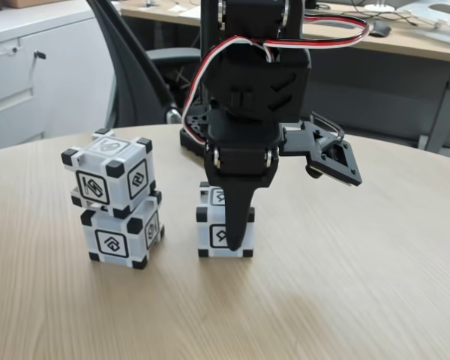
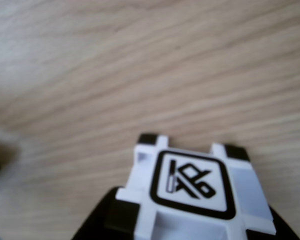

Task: Stack cubes from left to right.

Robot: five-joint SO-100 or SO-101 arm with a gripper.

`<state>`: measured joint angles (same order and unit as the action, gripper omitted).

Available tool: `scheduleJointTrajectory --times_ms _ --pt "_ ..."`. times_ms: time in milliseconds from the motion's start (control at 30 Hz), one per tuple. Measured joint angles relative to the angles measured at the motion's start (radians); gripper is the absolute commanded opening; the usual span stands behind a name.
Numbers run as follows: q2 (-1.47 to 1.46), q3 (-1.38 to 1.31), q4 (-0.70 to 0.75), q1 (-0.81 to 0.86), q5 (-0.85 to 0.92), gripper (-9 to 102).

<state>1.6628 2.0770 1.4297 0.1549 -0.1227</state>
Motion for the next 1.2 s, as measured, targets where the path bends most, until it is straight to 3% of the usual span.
scheduleJointTrajectory --times_ms 633,1200 --pt "0.592 0.002 0.014 0.003 0.087 0" --pt "0.839 0.002 0.015 0.261 0.268 0"
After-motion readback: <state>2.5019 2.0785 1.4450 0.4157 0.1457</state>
